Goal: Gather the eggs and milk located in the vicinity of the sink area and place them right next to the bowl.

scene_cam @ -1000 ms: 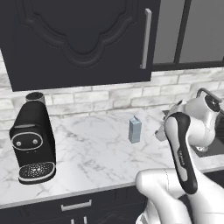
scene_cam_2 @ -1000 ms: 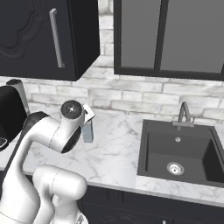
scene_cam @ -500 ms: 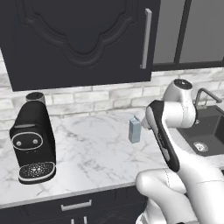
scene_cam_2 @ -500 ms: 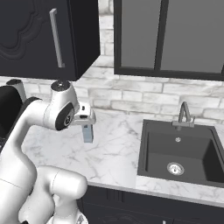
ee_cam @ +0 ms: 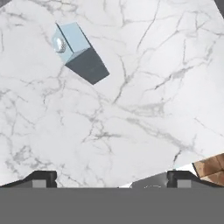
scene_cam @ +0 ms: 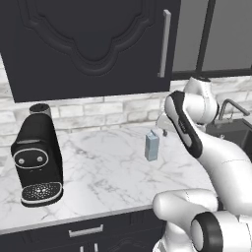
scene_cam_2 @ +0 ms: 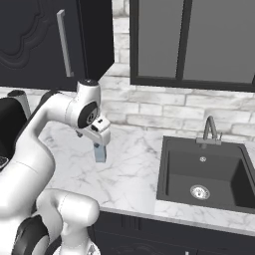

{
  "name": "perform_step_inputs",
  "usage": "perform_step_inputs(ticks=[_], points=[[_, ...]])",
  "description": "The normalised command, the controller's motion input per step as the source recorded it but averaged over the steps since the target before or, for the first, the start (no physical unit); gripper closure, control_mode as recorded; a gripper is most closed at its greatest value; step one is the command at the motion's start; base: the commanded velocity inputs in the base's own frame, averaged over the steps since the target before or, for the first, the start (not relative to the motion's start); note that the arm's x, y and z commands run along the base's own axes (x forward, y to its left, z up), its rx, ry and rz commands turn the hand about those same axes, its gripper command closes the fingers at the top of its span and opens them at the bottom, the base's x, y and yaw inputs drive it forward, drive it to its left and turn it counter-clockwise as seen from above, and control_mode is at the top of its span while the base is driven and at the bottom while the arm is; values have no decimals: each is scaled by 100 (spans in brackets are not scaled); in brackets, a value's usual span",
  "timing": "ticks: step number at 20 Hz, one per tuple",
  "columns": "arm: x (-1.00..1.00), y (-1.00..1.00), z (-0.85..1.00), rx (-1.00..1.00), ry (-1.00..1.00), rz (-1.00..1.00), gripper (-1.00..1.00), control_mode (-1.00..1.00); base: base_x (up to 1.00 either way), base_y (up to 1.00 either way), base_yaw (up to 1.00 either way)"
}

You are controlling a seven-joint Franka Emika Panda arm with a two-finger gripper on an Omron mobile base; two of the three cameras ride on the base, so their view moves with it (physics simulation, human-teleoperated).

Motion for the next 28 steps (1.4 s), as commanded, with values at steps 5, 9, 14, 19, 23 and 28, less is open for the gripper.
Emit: perform_step_inputs(ticks=[5,9,14,19,23,28], points=[[0,6,0,5,-1,-22,-100,-100,0,0,0],[-11,1,-13,0,-9,-3,-100,-100,0,0,0],[-16,0,-19,0,-13,0,-100,-100,0,0,0],[-1,1,-11,-2,-2,1,-100,-100,0,0,0],[4,7,0,-7,1,3,-100,-100,0,0,0],[11,9,0,-18,6,11,-100,-100,0,0,0]])
